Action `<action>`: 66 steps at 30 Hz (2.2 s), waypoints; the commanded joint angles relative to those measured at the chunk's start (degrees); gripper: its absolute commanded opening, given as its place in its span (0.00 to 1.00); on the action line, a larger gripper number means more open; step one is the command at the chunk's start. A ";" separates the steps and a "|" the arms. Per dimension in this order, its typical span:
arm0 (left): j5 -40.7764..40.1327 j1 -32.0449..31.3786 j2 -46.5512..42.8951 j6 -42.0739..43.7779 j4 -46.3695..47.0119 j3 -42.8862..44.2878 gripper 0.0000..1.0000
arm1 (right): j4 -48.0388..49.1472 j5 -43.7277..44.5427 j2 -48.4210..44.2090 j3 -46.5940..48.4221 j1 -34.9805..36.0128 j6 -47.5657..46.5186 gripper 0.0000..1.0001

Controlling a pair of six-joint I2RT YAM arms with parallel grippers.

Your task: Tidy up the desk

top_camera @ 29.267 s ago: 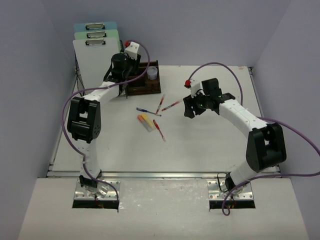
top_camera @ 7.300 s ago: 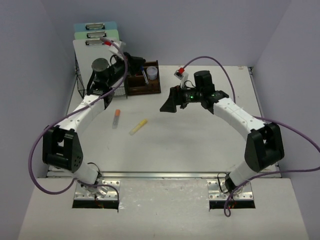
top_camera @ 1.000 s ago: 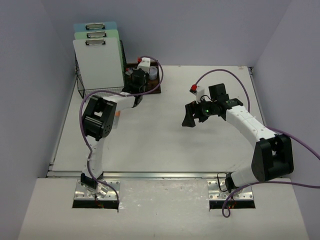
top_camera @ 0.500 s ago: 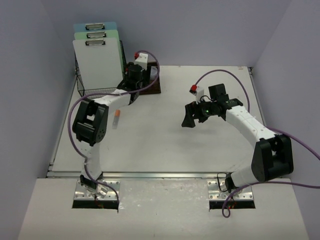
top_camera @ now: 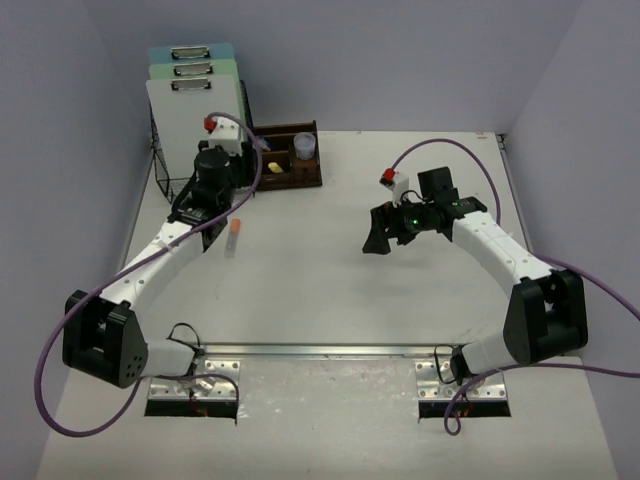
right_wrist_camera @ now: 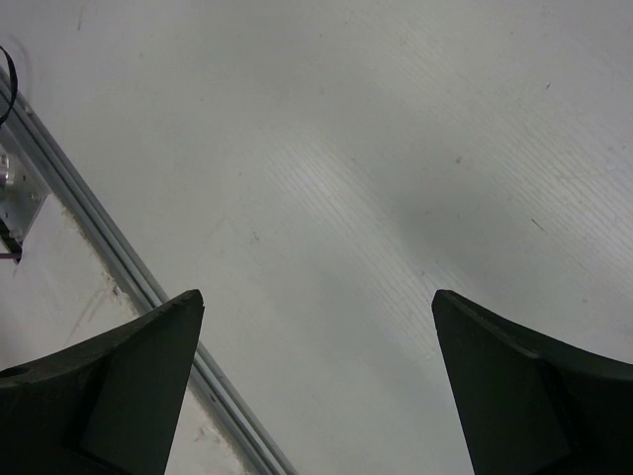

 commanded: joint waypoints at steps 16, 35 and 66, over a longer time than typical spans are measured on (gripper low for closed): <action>-3.56 3.23 19.39 -13.99 -11.88 -2.27 0.57 | 0.75 0.29 -2.41 -0.21 -0.35 0.24 0.99; 7.13 7.17 29.47 -11.76 -10.68 2.17 0.52 | 0.17 0.34 -1.97 0.06 -0.35 0.01 0.99; 9.63 -8.21 37.64 13.22 -39.05 16.16 0.49 | -1.54 -0.98 -2.19 0.36 -0.31 -0.56 0.99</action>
